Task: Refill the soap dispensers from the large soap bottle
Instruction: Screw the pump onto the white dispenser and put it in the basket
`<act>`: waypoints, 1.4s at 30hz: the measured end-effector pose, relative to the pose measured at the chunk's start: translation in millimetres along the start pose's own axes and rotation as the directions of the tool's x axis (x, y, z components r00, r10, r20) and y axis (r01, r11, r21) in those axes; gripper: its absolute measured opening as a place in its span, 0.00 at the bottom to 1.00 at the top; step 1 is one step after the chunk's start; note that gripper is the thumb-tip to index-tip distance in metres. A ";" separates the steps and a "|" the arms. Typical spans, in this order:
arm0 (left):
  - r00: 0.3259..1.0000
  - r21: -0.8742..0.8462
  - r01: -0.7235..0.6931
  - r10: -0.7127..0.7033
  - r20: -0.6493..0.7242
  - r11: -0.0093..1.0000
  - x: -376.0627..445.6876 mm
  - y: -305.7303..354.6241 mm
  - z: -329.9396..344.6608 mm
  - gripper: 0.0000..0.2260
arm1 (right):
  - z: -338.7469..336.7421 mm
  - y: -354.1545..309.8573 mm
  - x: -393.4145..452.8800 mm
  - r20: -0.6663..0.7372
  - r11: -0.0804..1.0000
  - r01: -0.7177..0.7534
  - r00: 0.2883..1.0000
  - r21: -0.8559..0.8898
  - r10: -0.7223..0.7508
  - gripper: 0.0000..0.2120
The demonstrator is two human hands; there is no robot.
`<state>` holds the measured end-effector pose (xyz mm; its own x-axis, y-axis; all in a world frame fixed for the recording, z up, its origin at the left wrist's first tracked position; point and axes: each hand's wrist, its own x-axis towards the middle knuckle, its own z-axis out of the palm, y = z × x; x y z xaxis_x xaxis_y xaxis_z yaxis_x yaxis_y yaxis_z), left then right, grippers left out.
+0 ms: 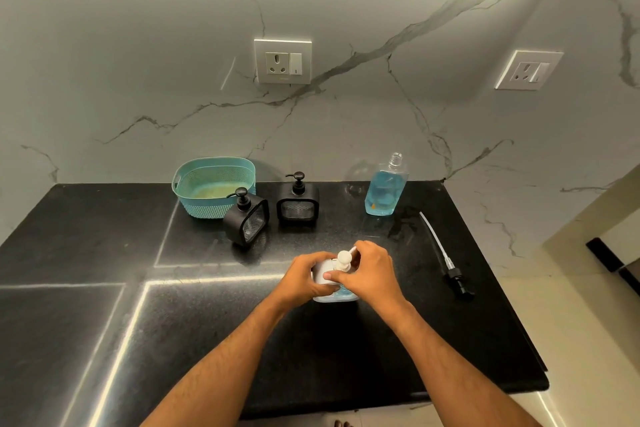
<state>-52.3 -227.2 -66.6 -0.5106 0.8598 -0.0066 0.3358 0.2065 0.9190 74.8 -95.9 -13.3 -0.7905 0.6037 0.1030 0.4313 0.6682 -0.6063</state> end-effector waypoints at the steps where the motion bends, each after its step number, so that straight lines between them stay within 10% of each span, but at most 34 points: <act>1: 1.000 0.003 0.001 -0.001 0.002 1.000 -0.1 0.4 -0.1 0.23 | -0.5 1.2 -0.3 0.009 1.000 -0.009 1.000 0.004 0.009 0.28; 32: 1.000 0.071 0.026 -0.026 0.002 0.997 2.3 3.4 -1.0 0.25 | -1.9 -0.6 4.2 0.007 0.988 -0.013 1.000 0.154 0.012 0.16; 42: 0.998 0.190 0.055 -0.048 -0.041 0.980 -4.8 3.6 -2.4 0.26 | -11.5 36.9 1.3 0.201 0.996 0.021 0.979 0.090 -0.039 0.37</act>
<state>-50.5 -231.7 -62.3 -0.5586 0.8287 -0.0346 0.4514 0.3387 0.8255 94.7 -65.5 -26.4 -0.8779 0.4776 -0.0337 0.3736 0.6393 -0.6721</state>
